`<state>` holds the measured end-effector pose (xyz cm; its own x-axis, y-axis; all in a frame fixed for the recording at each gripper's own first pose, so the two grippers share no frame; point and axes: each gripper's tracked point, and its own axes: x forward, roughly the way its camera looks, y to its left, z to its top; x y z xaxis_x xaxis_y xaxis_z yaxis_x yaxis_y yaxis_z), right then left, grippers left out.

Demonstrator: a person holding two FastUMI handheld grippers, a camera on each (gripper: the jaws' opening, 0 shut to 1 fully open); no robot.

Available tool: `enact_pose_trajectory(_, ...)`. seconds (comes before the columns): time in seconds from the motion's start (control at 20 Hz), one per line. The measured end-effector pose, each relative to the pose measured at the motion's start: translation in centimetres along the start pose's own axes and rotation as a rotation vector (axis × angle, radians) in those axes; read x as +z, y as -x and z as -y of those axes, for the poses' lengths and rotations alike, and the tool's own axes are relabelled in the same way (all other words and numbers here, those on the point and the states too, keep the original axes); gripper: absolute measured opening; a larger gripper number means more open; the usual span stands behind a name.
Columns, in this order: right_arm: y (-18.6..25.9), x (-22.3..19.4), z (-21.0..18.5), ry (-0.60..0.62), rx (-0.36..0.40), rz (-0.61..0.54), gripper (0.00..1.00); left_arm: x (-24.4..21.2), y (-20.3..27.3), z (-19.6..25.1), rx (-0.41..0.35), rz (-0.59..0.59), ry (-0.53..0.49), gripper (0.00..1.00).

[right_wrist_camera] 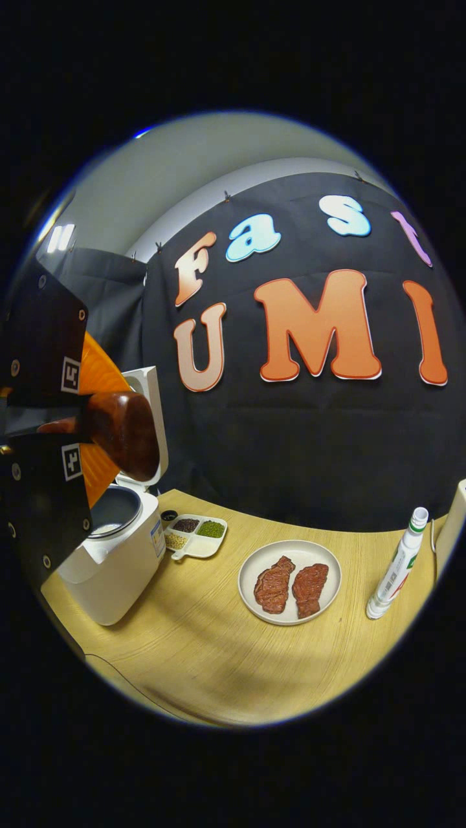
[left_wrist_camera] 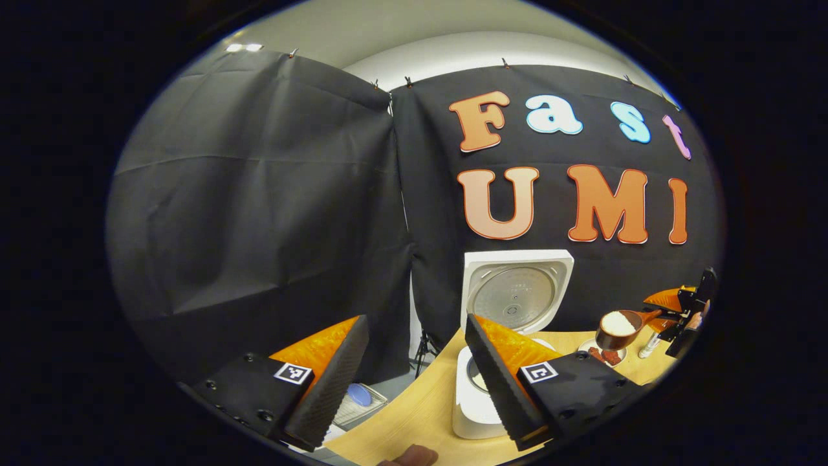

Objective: Close the left gripper, press the button to open the rice cooker; take a wooden spoon from the chopstick holder with the right hand, scoop a spoonful of rice and pour it into the rice cooker, then put the wooden spoon back into the chopstick holder.

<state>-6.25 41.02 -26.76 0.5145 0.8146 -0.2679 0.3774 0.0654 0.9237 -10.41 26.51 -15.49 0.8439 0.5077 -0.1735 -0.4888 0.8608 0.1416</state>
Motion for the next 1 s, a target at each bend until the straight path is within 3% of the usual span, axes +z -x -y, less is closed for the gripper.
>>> enact_pose_trajectory(0.7,-10.4,-6.3,0.1,0.488,-0.158,-0.036,0.14,-4.3,-2.2,-4.1,0.047,-0.085,0.031,1.00)
enact_pose_trajectory(1.0,-11.7,-6.1,0.6,0.585,-0.187,-0.029,0.14,-5.0,-2.1,-5.1,0.068,-0.100,0.032,0.99)
